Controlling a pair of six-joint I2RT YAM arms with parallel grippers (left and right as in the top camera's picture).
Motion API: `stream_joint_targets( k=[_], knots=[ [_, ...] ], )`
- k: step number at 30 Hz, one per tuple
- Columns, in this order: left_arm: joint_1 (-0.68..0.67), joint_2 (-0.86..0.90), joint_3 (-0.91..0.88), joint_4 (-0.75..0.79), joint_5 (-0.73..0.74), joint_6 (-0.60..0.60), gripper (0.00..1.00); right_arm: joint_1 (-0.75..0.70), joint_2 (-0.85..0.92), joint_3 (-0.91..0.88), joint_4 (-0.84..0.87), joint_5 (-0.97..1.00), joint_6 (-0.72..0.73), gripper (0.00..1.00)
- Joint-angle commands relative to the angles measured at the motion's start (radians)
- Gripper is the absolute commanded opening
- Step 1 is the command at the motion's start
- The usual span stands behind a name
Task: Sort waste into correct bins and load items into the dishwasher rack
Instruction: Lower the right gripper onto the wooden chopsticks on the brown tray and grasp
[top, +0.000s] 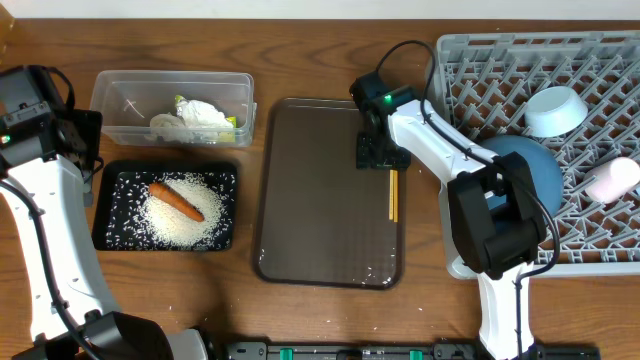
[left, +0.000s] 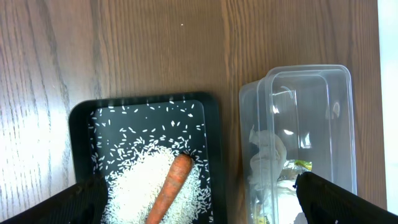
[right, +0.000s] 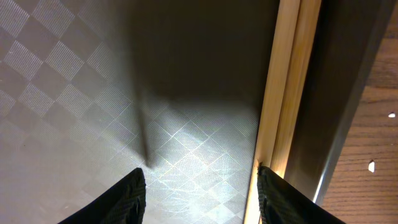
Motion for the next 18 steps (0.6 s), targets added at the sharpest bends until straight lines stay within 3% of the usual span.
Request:
stream_joint_targets(
  k=[1,18],
  knots=[
    [0.004,0.006,0.0,-0.003,-0.005,0.005,0.99,-0.012,0.006,-0.005,0.002,0.006,-0.018,0.55],
    [0.004,0.006,0.0,-0.003,-0.005,0.005,0.99,-0.01,0.006,-0.055,0.023,0.006,-0.017,0.56]
  ],
)
